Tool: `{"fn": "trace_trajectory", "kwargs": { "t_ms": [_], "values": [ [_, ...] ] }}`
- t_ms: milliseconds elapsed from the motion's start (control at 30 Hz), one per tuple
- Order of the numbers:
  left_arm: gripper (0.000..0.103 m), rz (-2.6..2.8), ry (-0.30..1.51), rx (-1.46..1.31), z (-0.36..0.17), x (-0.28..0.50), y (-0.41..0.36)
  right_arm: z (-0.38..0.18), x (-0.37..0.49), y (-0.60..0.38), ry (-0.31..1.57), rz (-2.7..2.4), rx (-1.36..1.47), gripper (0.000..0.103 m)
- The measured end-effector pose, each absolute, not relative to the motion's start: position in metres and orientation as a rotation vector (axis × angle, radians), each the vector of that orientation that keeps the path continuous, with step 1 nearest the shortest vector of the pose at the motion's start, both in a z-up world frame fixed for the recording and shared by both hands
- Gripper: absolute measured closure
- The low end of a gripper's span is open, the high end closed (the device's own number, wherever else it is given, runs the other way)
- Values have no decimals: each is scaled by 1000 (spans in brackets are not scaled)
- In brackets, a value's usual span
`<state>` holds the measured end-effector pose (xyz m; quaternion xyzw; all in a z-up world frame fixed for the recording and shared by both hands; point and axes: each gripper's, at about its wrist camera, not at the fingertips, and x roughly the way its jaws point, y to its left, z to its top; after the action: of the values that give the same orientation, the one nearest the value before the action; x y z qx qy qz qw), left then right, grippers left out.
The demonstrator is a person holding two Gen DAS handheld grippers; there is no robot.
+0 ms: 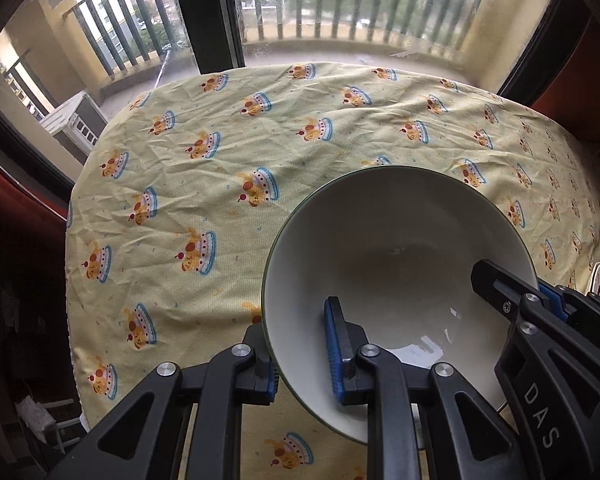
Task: Organize plates and bowls
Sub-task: 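Carry the small bowl with both grippers toward the other cream bowls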
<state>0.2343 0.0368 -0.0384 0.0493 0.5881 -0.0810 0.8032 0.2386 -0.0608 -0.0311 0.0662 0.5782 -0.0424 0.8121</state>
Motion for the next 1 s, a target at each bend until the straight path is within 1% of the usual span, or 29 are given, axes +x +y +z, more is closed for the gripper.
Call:
{"fn": "trace_trajectory", "kwargs": {
  "t_ms": [667, 1000],
  "values": [
    [86, -76, 1174, 37, 16, 188, -21, 26, 198, -125, 1149, -9, 106, 90],
    [86, -58, 1125, 23, 34, 165, -48, 47, 176, -154, 1102, 13, 112, 90]
  ]
}}
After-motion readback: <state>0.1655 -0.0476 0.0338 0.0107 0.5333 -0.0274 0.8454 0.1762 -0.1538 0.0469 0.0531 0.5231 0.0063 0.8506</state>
